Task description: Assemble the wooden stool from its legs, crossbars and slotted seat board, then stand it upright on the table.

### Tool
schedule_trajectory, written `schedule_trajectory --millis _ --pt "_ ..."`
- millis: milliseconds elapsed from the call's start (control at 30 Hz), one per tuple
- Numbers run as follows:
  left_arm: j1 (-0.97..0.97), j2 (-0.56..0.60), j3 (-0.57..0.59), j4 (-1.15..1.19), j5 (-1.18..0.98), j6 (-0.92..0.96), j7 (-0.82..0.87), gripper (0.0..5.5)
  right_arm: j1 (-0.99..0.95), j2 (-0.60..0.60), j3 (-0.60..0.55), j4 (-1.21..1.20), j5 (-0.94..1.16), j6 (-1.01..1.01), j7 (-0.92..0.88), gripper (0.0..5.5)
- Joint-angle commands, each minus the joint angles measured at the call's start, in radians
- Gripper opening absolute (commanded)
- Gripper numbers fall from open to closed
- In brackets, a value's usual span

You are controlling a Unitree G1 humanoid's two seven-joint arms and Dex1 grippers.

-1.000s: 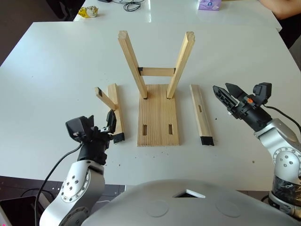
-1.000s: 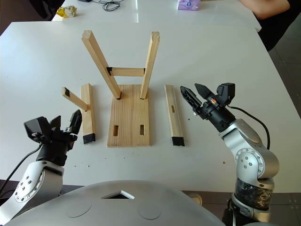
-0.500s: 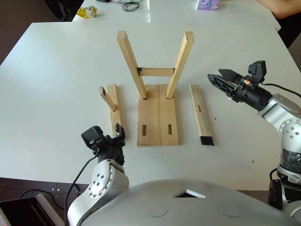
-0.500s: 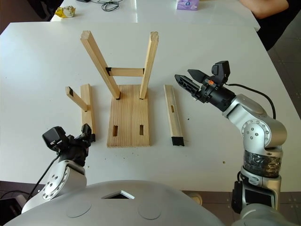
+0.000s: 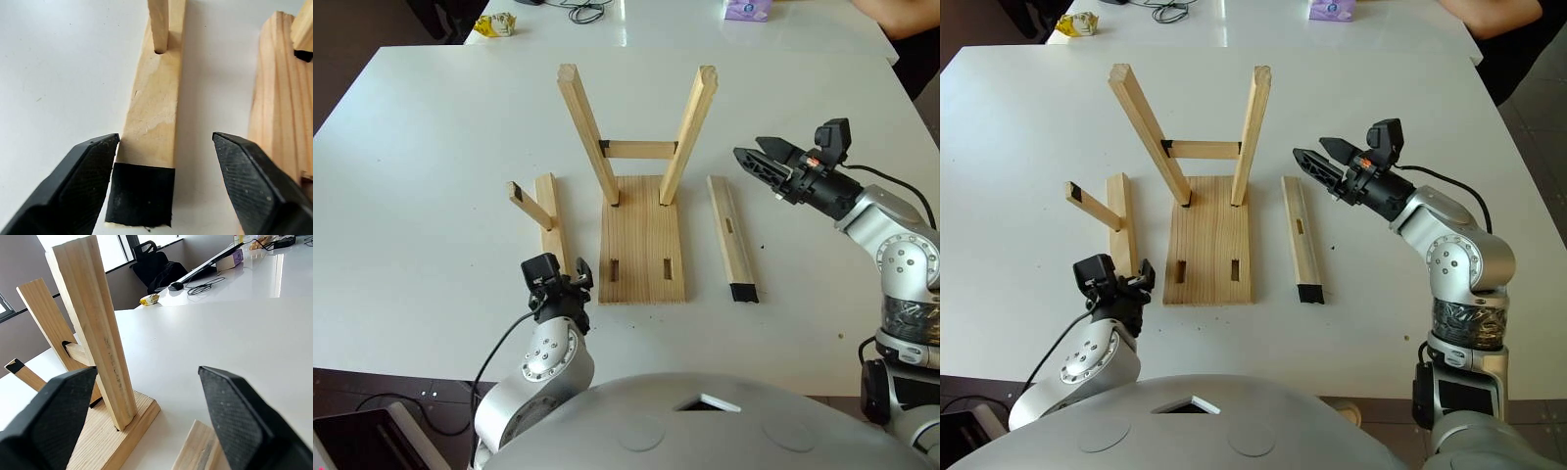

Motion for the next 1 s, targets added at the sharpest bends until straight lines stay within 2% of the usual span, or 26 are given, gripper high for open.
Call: schedule_trajectory --millis 33,233,533,900,1000 --pt "0.004 0.021 0.039 -0.007 0.032 0.059 -0.076 3.55 0.036 0.024 -0.012 -0.021 -0.013 -0.019 -0.024 3.81" --pt "0.001 0.012 0.097 0.014 0.042 0.109 -0.186 3.55 0.071 0.048 -0.018 -0.053 -0.011 -0.025 -0.048 3.81" --pt "0.019 0.069 0.162 0.035 0.08 0.179 -0.357 3.55 0.086 0.063 -0.021 -0.072 -0.008 -0.025 -0.071 3.81" --pt "0.037 0.064 0.129 0.079 0.182 0.16 -0.455 2.03 0.07 0.064 -0.012 -0.068 -0.007 -0.02 -0.069 3.81" --pt "0.069 0.043 0.119 0.071 0.213 0.144 -0.458 2.02 0.052 0.054 -0.007 -0.055 -0.005 -0.011 -0.058 3.81"
